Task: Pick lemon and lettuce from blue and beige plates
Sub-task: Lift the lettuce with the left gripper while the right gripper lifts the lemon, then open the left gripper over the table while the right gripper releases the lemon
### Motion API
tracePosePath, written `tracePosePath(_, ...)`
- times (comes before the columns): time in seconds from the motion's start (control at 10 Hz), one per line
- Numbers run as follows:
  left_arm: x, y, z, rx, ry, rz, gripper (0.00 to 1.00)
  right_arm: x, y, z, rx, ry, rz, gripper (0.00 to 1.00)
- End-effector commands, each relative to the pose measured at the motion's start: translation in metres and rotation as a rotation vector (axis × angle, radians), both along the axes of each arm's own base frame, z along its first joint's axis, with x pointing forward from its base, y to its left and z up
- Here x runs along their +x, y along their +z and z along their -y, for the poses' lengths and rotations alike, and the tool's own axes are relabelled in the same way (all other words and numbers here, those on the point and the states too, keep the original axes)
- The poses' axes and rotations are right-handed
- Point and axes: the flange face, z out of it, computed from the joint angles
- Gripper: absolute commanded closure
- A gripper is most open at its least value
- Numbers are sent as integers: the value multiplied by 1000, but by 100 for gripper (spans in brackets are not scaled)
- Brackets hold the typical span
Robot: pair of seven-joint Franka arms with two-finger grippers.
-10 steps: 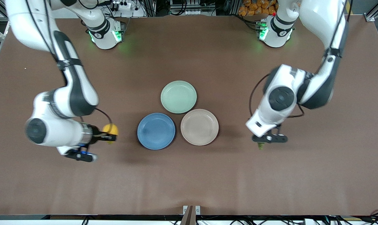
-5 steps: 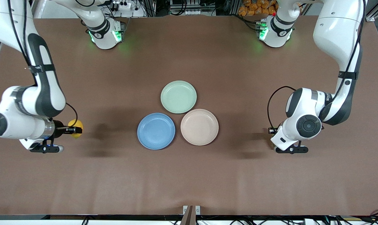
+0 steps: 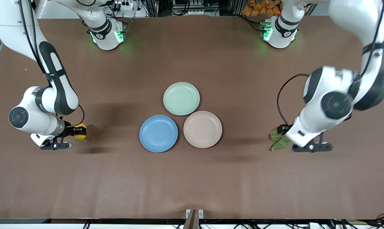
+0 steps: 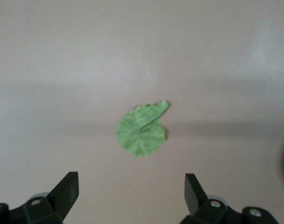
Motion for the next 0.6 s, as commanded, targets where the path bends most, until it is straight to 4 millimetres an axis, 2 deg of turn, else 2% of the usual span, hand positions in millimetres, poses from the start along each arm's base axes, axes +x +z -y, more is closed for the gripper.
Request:
tracePosePath(0.0,-27,61,18,28,-47,-35,0,-9,5,6,-2,23,0,75)
tracePosePath(0.1,-37,91,22,19,-54,8,0,-9,5,6,1,11,2,1)
tracePosePath(0.2,-47,123,15,14,-45,59,0,-8,7,6,2,17,4,0)
tracePosePath(0.3,-55,146,8,7,-36,93,0,-4,19,7,3,16,8,0)
tracePosePath(0.4,-64,166,0,-18,-16,116,0,11,47,6,13,14,-28,0)
tracePosePath(0.5,-69,171,-11,-27,3,94,0,27,81,-4,20,25,-82,0)
